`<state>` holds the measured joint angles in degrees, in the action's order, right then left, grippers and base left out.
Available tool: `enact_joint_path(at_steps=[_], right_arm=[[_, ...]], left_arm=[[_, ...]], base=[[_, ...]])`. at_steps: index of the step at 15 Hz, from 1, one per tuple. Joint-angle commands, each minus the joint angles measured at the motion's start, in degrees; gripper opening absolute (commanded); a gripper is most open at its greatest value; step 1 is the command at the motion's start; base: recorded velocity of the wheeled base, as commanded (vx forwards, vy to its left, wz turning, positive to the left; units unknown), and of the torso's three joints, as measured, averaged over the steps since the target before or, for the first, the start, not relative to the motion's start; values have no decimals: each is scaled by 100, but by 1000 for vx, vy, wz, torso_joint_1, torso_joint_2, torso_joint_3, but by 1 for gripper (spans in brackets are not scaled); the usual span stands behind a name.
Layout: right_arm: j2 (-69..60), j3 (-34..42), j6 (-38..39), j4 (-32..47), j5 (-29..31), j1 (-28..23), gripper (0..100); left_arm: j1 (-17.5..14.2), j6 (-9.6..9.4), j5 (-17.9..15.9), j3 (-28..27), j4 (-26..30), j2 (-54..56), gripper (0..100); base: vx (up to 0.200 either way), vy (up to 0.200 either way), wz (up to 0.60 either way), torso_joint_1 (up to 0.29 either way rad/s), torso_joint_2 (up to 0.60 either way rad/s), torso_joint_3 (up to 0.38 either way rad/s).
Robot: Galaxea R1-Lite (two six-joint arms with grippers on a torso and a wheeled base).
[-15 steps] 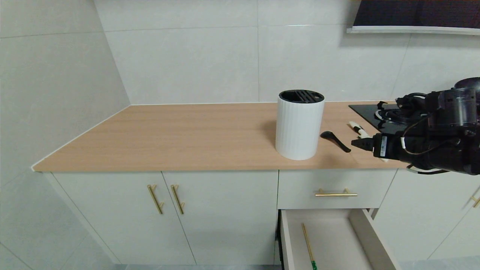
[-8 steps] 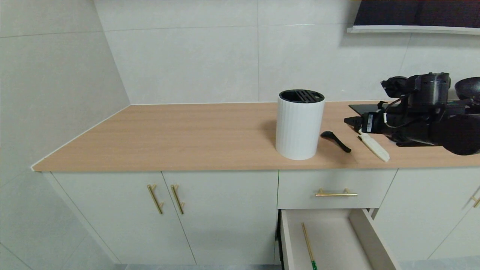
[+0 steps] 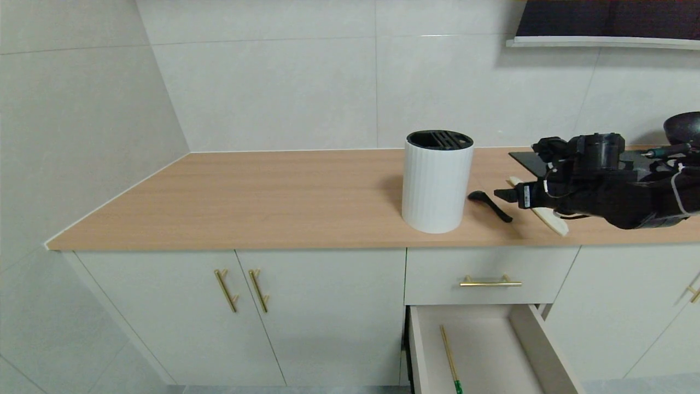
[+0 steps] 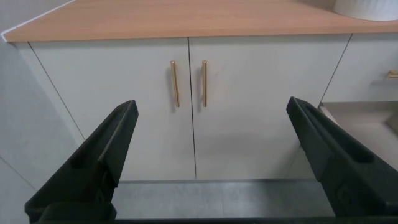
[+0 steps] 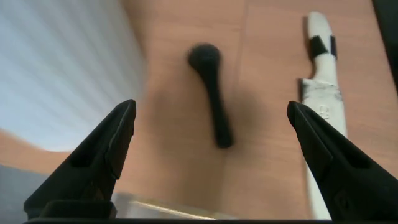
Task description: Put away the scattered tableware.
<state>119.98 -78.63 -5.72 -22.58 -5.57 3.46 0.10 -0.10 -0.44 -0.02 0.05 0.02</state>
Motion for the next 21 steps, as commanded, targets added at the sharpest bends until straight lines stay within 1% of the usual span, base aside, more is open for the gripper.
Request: enact_joint_path(at_steps=[1,3,4,6,16,18,21], right_arm=[[500,41,-131,-379,-14,-74,100],[755,85,-140,-924,-58,-144,100],[834,76,-140,-1056,-181,-162,100],[913,76,-140,-1073,-383,-162,100],[1353,-241,-149,-1003,-331,-144,100],[1344,-249,-149,-845,-339,-144,100],[1353,-276,-149,-810,-339,-144,100]], left_arm=[[-1,1,0,2,-5,-2,100],[-1,1,0,-6,4,-2,100],[-1,1,0,2,4,-2,100],[-1,1,0,-6,4,-2,100],[-1,1,0,2,4,-2,100],[-1,1,0,-6,4,-2,100],[-1,1,0,2,4,-2,100]], base=[[0,0,0,0,0,0],[0,0,0,0,0,0],[0,0,0,0,0,0],[0,0,0,0,0,0],[0,0,0,0,0,0],[0,0,0,0,0,0],[0,0,0,0,0,0]])
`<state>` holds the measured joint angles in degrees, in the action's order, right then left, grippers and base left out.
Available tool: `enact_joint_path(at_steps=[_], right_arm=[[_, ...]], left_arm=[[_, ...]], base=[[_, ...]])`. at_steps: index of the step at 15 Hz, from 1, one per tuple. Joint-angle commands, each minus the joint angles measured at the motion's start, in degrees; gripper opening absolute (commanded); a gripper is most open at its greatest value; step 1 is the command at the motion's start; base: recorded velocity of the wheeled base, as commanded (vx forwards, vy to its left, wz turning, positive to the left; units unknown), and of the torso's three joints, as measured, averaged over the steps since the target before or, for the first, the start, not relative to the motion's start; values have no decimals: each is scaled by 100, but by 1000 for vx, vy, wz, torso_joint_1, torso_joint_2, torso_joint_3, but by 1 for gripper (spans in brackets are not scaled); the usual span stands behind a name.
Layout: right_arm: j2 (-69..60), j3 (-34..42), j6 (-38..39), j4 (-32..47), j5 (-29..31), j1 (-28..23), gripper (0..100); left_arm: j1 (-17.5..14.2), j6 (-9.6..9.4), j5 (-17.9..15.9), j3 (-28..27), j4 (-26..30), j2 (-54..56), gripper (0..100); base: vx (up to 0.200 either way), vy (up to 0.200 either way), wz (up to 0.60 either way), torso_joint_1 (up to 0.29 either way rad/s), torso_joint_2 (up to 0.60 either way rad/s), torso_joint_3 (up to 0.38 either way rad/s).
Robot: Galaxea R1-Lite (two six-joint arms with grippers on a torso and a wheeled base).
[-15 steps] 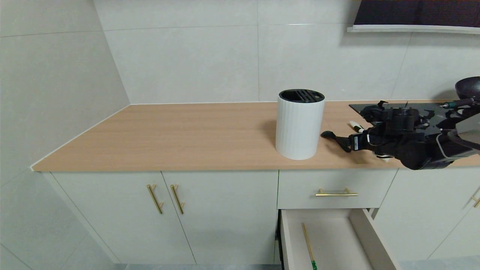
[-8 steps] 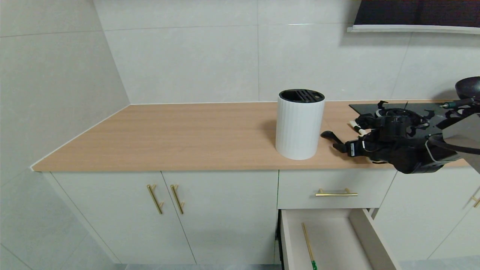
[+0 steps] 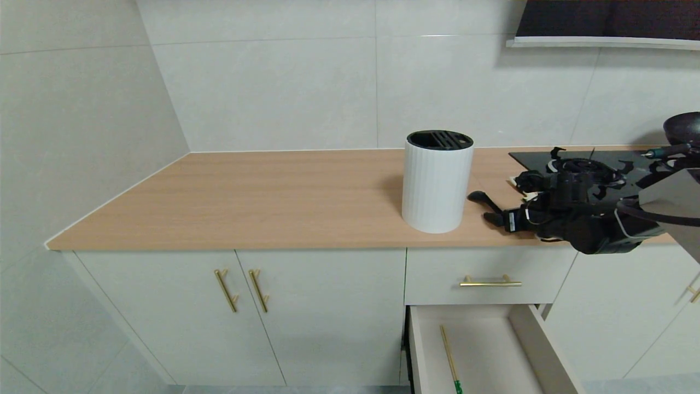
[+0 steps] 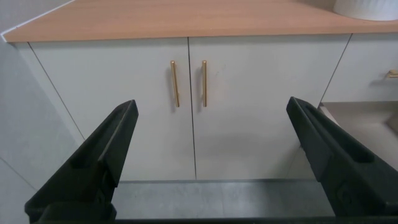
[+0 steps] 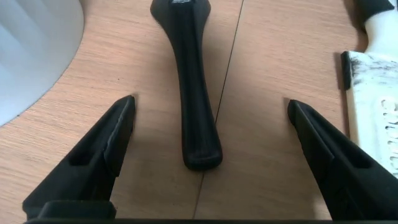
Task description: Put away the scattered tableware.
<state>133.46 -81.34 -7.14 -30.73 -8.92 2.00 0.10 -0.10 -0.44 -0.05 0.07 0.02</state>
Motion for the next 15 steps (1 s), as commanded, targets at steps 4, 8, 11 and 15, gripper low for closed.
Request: enact_joint_path(at_steps=[4,8,11,15], right_arm=[[31,-84,11,190,-13,2,0],[13,-84,11,199,-22,2,0],[-31,-102,29,234,-4,2,0],[-576,-163,556,1175,22,143,0]], left_arm=[[-1,1,0,5,1,-2,100],[-1,1,0,5,1,-2,100],[-1,1,0,5,1,-2,100],[-1,1,0,5,1,-2,100]], base=[[0,0,0,0,0,0],[0,0,0,0,0,0],[0,0,0,0,0,0],[0,0,0,0,0,0]])
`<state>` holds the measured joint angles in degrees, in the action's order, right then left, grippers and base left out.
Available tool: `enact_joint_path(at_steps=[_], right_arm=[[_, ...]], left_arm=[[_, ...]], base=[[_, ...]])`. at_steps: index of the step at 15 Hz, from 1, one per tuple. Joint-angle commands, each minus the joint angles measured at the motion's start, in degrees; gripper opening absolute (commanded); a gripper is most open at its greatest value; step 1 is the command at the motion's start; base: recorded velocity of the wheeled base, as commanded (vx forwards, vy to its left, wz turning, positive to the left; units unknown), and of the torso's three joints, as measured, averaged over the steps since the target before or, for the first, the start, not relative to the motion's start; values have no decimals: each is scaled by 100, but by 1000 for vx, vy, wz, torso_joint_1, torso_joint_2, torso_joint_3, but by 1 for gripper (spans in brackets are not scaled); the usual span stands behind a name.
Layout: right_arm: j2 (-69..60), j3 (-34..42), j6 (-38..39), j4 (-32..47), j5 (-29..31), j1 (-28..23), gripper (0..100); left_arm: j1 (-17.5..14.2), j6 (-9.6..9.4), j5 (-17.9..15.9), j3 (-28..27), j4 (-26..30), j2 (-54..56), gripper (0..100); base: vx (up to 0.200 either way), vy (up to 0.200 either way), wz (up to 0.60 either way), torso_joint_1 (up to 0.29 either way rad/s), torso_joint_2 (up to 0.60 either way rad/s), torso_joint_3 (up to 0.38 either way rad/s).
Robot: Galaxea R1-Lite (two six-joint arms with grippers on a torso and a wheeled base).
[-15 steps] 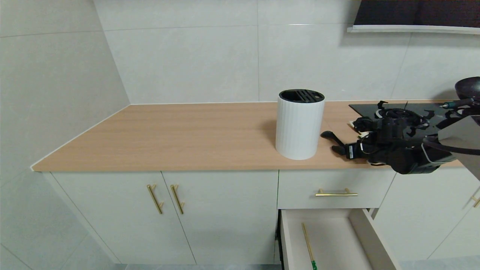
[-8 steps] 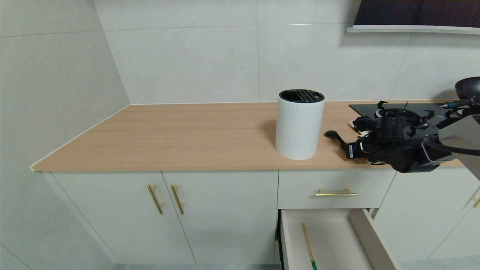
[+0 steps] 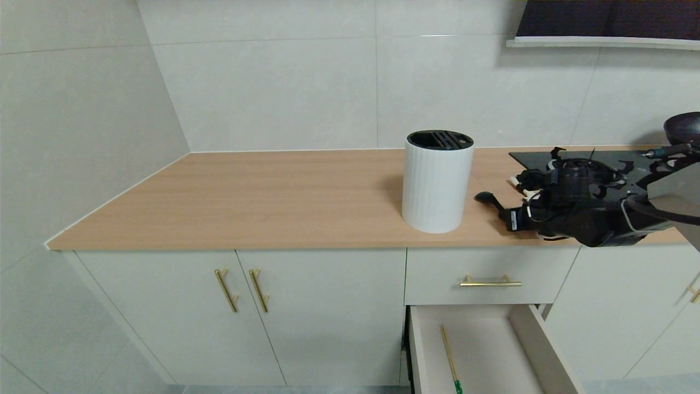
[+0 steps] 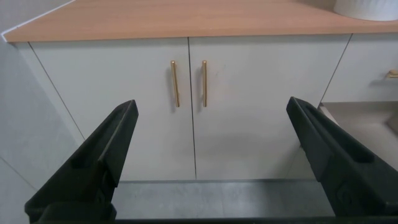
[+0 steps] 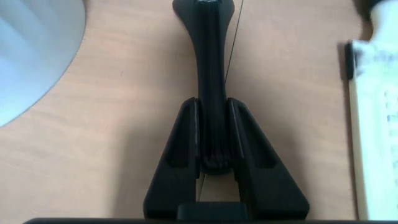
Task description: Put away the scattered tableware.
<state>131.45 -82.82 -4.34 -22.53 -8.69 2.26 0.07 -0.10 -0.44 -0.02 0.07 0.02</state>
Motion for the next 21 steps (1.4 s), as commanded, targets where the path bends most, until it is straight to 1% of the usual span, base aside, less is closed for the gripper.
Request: enact_joint_path(at_steps=[1,2,4,5,6,7,11,13,14,16,17,19,21], right_arm=[[-506,-15,390,600,43,188,0],[-656,21,416,855,254,275,0],[-1025,249,698,1321,922,460,0],[-1218,416,882,1400,1054,513,0],[-1456,724,1172,1409,1054,583,0],[-1570,882,1287,1409,1098,618,0],[-2818,2174,1779,1400,1098,750,0],[-3565,2912,1937,1418,1054,926,0],[-3864,3246,1937,1409,992,935,0],[-4286,3817,1902,1391,570,943,0],[-4382,4002,1902,1383,377,943,0],[-4365,4257,1849,1383,333,943,0],[-4286,4327,1682,1383,324,952,0]], left_arm=[[1,1,0,2,1,-2,100],[1,1,0,-6,1,-2,100],[1,1,0,-6,-7,-2,100],[1,1,0,2,1,-2,100],[1,1,0,-6,1,-2,100],[1,1,0,-6,1,-2,100],[1,1,0,-6,1,-2,100],[1,1,0,2,1,-2,100],[1,1,0,-6,1,-2,100],[1,1,0,2,1,-2,100],[1,1,0,-6,1,-2,100],[1,1,0,-6,1,-2,100],[1,1,0,2,1,-2,100]], base=[[0,0,0,0,0,0],[0,0,0,0,0,0],[0,0,0,0,0,0],[0,0,0,0,0,0],[0,0,0,0,0,0],[0,0,0,0,0,0],[0,0,0,0,0,0],[0,0,0,0,0,0],[0,0,0,0,0,0],[0,0,0,0,0,0],[0,0,0,0,0,0],[0,0,0,0,0,0],[0,0,0,0,0,0]])
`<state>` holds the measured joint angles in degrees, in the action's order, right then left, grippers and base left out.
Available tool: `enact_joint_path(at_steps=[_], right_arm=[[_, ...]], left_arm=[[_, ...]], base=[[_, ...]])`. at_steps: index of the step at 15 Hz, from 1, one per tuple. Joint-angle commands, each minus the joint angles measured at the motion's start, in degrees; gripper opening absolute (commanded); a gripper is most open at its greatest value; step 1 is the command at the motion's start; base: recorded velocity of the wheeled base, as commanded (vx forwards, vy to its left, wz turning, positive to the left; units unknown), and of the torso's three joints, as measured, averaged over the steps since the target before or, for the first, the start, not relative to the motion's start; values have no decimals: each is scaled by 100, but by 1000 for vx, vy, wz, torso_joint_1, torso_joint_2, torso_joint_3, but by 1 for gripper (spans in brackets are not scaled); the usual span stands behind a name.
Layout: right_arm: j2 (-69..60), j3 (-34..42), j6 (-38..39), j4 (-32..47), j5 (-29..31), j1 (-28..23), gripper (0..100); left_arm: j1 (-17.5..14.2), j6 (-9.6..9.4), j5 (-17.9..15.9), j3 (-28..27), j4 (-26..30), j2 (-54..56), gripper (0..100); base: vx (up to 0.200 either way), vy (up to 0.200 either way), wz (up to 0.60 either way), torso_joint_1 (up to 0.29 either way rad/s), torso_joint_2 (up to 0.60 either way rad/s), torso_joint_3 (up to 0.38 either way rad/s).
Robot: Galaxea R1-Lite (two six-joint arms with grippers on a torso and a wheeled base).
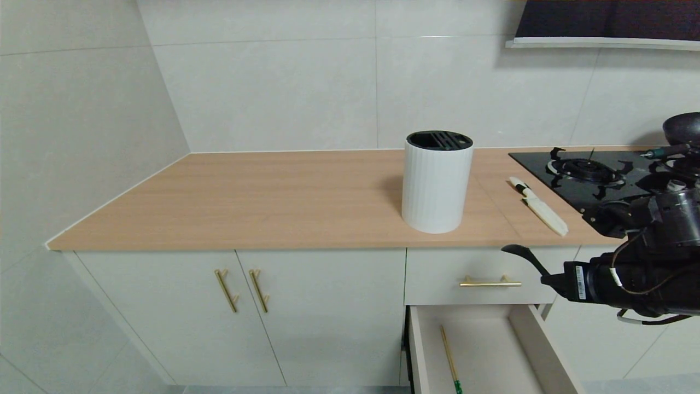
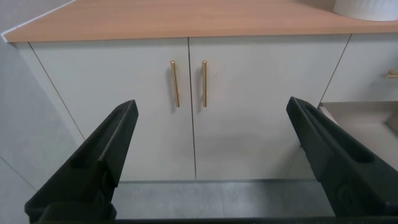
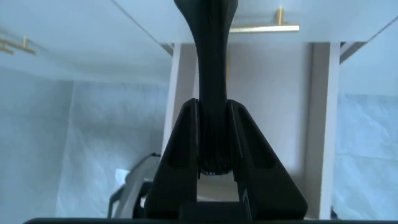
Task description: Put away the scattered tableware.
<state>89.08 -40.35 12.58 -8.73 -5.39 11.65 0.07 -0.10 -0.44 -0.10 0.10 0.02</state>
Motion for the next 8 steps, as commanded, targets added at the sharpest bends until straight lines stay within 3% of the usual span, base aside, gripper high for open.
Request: enact_joint_path(at_steps=[1,8], right_arm=[[-40,106,-63,3,-15,39,0],[48,168,-89,3,-6,162,0]], left_arm=[[1,1,0,1,-1,-2,100],[1,1,0,1,-1,-2,100]], base=[[0,0,0,0,0,0],[0,0,0,0,0,0]])
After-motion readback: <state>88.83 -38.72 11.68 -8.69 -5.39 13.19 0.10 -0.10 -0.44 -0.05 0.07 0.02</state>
